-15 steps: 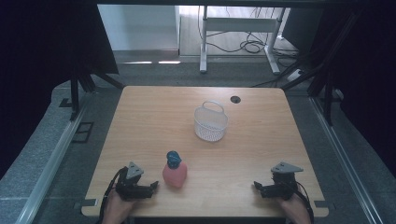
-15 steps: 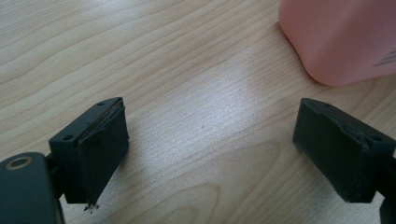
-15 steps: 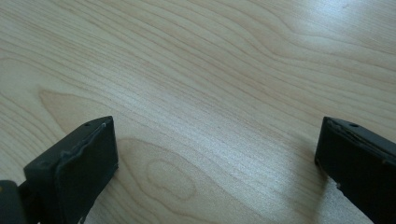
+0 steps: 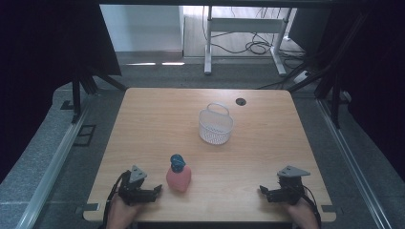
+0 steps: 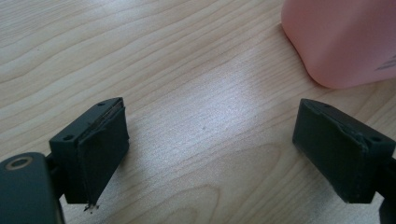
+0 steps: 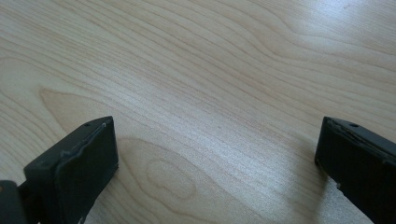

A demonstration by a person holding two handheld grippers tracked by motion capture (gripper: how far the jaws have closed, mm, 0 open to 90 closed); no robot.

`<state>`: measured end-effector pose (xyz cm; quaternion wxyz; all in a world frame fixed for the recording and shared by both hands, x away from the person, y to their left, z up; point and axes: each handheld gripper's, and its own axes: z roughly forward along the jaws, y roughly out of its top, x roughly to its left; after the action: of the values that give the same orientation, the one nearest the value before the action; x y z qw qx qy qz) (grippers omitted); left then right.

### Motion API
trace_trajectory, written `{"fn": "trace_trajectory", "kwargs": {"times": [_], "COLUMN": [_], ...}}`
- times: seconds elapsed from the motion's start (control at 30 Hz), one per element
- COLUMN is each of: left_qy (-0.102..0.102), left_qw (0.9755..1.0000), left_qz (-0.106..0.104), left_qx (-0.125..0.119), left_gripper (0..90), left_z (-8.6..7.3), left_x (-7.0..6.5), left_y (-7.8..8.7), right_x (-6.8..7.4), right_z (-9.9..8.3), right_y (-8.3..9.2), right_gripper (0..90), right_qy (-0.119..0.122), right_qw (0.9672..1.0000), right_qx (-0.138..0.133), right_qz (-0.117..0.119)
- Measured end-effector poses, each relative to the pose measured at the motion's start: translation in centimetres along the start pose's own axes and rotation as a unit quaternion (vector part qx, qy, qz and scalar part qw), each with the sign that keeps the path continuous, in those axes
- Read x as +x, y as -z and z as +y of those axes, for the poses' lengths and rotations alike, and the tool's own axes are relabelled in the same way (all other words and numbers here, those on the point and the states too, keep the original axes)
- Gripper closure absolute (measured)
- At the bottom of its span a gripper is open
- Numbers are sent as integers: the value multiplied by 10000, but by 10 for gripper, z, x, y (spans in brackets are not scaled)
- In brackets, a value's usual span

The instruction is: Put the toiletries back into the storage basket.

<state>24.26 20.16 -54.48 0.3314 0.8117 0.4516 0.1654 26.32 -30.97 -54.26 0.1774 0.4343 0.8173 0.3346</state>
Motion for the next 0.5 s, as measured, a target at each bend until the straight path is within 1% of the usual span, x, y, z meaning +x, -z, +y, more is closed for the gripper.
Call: {"fn": "trace_trajectory", "kwargs": {"times": [0.23, 0.5], "left_qy": [35, 45], "left_qw": [10000, 10000], "left_qz": [11, 3], "left_qx": [-9, 52], "left_gripper": [101, 105], "left_z": [1, 2], "left_x": [0, -1], "left_y": [0, 0], "right_x": [0, 0], "right_z": [0, 0], "right_y": [0, 0], "right_gripper": [0, 0], "right_qy": [1, 2], "right_qw": [10000, 10000], "right_qx": [-1, -1], "right_qz": [-1, 0]}}
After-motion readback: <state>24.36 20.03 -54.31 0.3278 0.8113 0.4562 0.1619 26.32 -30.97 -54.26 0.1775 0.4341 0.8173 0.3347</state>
